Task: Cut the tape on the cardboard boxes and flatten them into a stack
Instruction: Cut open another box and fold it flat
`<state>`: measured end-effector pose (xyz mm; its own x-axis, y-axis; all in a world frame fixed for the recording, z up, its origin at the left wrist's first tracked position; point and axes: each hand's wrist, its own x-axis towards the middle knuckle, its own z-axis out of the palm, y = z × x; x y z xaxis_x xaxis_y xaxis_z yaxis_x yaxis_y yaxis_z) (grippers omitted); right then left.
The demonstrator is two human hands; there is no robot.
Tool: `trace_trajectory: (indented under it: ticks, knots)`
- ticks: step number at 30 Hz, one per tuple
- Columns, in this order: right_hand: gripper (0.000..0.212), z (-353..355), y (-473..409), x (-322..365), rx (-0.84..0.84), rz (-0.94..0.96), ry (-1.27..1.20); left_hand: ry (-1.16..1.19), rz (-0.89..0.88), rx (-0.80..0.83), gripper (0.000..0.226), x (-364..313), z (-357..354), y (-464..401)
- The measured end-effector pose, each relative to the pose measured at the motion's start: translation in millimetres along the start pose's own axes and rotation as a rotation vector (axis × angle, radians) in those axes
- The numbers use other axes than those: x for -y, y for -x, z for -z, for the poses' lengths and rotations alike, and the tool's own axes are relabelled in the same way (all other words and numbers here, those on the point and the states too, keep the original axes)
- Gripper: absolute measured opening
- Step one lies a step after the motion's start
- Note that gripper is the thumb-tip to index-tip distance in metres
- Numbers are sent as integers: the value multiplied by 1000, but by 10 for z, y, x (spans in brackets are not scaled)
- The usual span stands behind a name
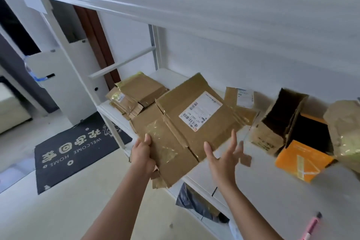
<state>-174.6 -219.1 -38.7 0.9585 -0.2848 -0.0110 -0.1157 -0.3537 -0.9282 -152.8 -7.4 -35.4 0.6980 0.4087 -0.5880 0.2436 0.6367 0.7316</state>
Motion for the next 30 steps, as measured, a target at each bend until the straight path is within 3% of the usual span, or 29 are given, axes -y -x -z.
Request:
trace_trajectory:
  ticks: [2,4,7,11,13,16,18,22,25,30]
  knots:
    - [92,-265,16,152,71,66,-88,60,45,3,28,-90,62,-140]
    - [86,-558,-41,290,108,112,-58,86,48,25,21,-220,85,-302]
    - [73,-1036,-271,500,124,75,29,129,41,28,15,-487,152,-610]
    - [72,-1764,-645,824,143,-7,61,39,60,73,9,-1032,379,-1187]
    - [72,-2172,-799,1032,155,-31,111,-18,30,113,34,-1353,471,-1454]
    - [73,-2733,-1072,1276,188,-60,127,-185,-104,78,102,-1764,482,-1831]
    - [74,-3042,-1278,1358,189,-90,121,-326,-183,99,114,-1949,445,-2101]
    - [74,-3461,-1686,1350,194,-117,192,-636,-269,51,61,-2140,339,-2647]
    - [74,-3698,-2009,1223,218,-83,303,-779,-263,9,63,-2072,317,-3058]
    - [57,-3971,-2358,1072,219,-15,926,-1032,-264,49,52,-1998,244,-3375]
